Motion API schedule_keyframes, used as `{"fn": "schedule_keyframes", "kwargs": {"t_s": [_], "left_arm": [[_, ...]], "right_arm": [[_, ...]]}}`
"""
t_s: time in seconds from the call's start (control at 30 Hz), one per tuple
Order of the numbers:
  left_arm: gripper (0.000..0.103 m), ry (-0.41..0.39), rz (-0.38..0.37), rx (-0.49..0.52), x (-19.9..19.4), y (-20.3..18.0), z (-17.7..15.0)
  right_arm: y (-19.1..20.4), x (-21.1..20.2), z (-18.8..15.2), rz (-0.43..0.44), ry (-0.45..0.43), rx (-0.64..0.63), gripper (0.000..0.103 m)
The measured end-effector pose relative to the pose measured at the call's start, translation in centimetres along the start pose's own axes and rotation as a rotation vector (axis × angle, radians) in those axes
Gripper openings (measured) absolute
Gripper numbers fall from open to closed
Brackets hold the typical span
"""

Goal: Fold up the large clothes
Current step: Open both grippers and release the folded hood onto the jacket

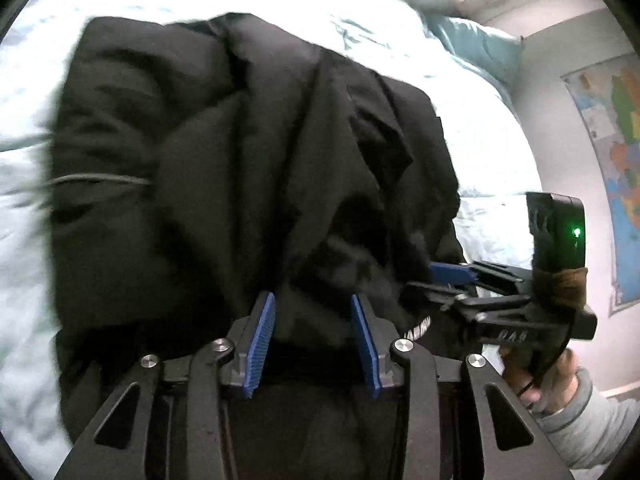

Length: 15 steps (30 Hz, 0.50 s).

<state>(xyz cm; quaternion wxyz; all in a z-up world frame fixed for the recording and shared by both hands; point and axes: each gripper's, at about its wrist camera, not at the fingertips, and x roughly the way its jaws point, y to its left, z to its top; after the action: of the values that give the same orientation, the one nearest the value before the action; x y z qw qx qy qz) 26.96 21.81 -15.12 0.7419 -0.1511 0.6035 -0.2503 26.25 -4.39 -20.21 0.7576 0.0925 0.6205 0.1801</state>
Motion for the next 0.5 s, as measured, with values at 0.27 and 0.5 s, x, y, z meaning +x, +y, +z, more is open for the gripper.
{"fn": "schedule_keyframes", "kwargs": {"t_s": [0.27,0.5], "left_arm": [[0.042,-0.086,0.035,-0.141,-5.7,1.5,-7.1],[0.042,-0.197,0.138,-0.185,-11.2,2.4,-12.6]], "right_arm": [[-1.1,-6.4,-7.6,-0.057,-0.052,0.018,0.060],[-5.0,-9.9,-14.7,-0.089,-0.067,0.129,0.060]]}}
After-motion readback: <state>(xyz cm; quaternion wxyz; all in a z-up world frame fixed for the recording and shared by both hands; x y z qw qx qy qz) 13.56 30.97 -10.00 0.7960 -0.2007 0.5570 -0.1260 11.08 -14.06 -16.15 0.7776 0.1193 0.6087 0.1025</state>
